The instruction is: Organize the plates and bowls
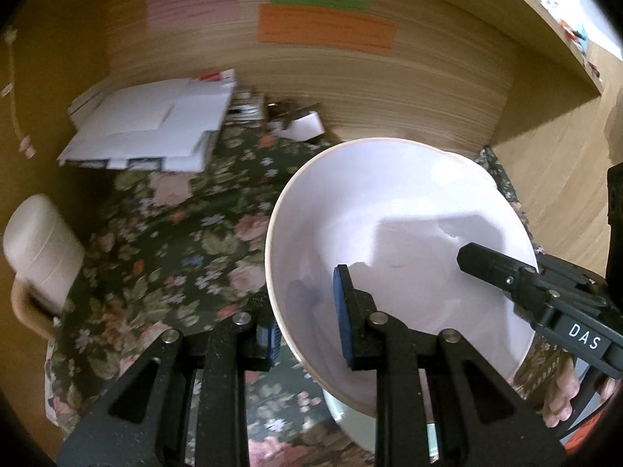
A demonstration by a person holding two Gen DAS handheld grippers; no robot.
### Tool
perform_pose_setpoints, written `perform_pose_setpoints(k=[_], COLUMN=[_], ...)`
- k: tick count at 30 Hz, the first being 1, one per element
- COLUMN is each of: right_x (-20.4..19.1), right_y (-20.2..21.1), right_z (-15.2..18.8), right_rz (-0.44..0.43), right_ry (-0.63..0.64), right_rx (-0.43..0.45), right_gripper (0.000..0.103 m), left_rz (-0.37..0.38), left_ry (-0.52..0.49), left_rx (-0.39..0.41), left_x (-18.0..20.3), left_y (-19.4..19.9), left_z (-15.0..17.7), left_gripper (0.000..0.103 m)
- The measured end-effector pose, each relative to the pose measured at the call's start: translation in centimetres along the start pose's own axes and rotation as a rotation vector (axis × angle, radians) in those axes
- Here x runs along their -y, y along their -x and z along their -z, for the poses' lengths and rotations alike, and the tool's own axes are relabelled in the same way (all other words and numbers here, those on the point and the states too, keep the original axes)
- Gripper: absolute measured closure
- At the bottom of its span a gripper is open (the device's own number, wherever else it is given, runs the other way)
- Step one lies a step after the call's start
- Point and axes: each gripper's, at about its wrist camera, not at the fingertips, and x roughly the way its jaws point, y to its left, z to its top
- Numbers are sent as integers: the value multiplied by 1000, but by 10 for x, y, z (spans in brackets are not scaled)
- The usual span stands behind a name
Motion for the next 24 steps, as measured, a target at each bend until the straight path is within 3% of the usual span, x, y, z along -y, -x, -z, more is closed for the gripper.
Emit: perform_pose_setpoints(k=[11, 24], right_x=[-40, -66], right_y=[-31, -79], right_z=[8, 21], right_rz=[-55, -85], right_ry=[48, 67], right_rx=[-62, -181], right_gripper=[78, 78], left_rz=[-52, -78], left_ry=[71, 138], left_rx=[-11, -73], left_x=[-52, -97], left_y=[11, -4], left_z=[19, 45], left_gripper=[80, 80])
